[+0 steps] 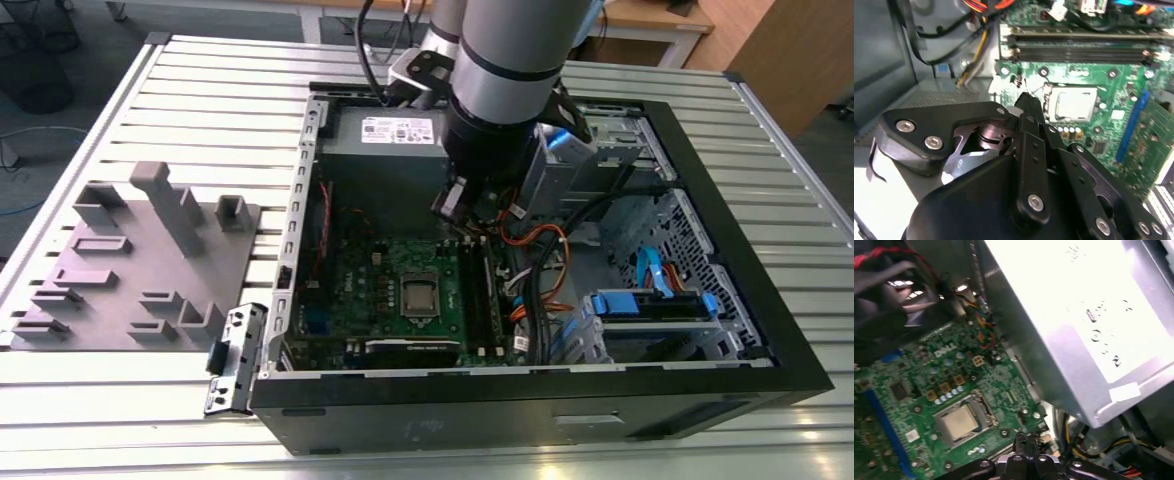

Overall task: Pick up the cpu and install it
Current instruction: 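Install the first cpu locking lever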

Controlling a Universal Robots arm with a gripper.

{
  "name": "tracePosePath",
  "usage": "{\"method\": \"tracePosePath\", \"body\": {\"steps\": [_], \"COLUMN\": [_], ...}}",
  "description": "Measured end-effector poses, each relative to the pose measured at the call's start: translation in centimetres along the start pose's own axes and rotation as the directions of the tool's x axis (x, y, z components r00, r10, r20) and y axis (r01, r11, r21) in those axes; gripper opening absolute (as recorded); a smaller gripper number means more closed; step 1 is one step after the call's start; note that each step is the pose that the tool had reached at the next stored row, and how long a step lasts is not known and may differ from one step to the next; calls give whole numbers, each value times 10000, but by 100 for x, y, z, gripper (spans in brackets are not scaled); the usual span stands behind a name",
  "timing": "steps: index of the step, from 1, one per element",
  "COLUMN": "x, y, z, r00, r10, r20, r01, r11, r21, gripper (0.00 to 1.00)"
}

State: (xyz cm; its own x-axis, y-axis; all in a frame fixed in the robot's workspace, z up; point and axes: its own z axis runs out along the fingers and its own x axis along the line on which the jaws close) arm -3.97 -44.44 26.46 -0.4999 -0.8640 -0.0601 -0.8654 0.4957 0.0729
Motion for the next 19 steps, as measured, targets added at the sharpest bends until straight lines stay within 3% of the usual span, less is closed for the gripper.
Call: {"method": "tracePosePath", "body": {"steps": [11, 19], "x": [-57, -52], "y": [19, 13], "z": [204, 289], "r00": [10000, 10000], "r10": [-2, -5], "r20": [-7, 8], "r01": [2, 5], "r11": [10000, 10000], "r21": [17, 46], "gripper": [11, 11]}}
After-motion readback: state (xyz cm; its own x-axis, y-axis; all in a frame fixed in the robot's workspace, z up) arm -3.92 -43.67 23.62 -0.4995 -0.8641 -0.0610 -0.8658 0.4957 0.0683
